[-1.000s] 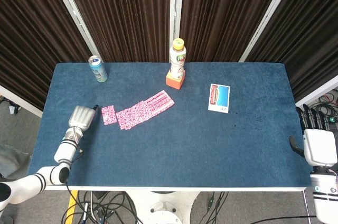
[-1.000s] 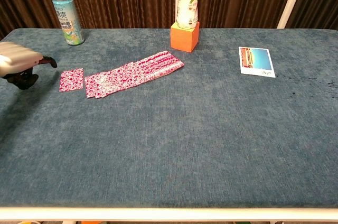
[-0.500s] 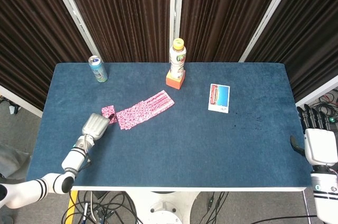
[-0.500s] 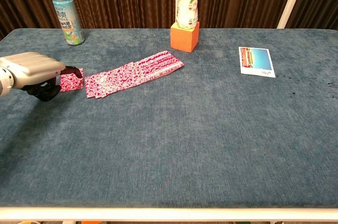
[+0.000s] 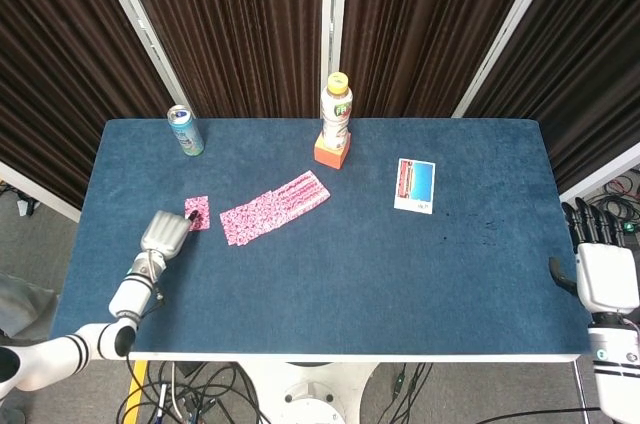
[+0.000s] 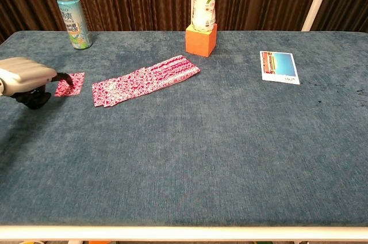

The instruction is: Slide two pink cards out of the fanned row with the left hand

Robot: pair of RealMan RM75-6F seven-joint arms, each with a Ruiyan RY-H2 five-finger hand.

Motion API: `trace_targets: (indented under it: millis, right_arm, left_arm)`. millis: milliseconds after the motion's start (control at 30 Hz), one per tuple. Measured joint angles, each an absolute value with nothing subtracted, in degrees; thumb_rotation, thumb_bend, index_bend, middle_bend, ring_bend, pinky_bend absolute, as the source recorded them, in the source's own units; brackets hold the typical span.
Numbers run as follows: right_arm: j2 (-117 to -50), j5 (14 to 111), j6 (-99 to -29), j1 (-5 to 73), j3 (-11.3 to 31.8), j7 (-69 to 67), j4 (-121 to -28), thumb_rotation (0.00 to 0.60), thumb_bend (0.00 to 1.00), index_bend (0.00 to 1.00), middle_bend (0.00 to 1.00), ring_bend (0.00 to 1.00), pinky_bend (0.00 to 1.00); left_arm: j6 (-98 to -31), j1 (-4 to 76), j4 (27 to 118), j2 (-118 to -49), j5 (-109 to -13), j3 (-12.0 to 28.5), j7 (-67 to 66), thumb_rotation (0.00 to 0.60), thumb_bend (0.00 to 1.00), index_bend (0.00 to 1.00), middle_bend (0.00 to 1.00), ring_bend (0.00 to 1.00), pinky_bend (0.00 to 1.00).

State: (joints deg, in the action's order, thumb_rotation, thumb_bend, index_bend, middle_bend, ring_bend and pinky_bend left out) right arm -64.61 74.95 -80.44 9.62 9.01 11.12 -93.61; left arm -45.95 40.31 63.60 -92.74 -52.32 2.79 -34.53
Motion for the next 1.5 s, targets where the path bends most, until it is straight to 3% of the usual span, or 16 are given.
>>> trace_targets:
  millis: [400, 833, 1233, 1500]
  right_arm:
    - [-64.4, 74.72, -80.69, 9.7, 9.2, 11.72, -94.13, 0.6, 0.29, 0.0, 0.0, 0.0, 0.0]
    - [-64.59, 74.69, -80.63, 9.44, 8.89, 10.87, -93.35, 0.6, 0.29, 0.0, 0.0, 0.0, 0.0]
    - [-64.75, 74.02, -79.87, 9.3, 8.98, 8.62, -91.56, 0.6, 0.29, 0.0, 0.0, 0.0, 0.0]
    - [-64.63, 74.03, -80.0, 9.08, 9.12, 7.46, -90.68, 0.6, 0.29, 0.0, 0.0, 0.0, 0.0]
  left_arm:
    - [-45.17, 40.97, 60.21, -92.93, -51.0, 4.73, -32.98, 0.6, 0.65, 0.19, 0.91, 0.93, 1.0]
    - [-51.66, 40.22, 76.82, -89.48, -59.81, 3.04, -32.85, 0.6, 0.65, 0.16, 0.91, 0.93, 1.0]
    - [-49.53, 42.55, 73.15, -92.87, -57.56, 3.7, -35.34, 0.6, 0.65, 0.16, 0.91, 0.93, 1.0]
    - [-48.24, 42.33, 71.97, -93.6, -55.55, 1.99, -37.03, 0.6, 0.66, 0.16, 0.91, 0.93, 1.0]
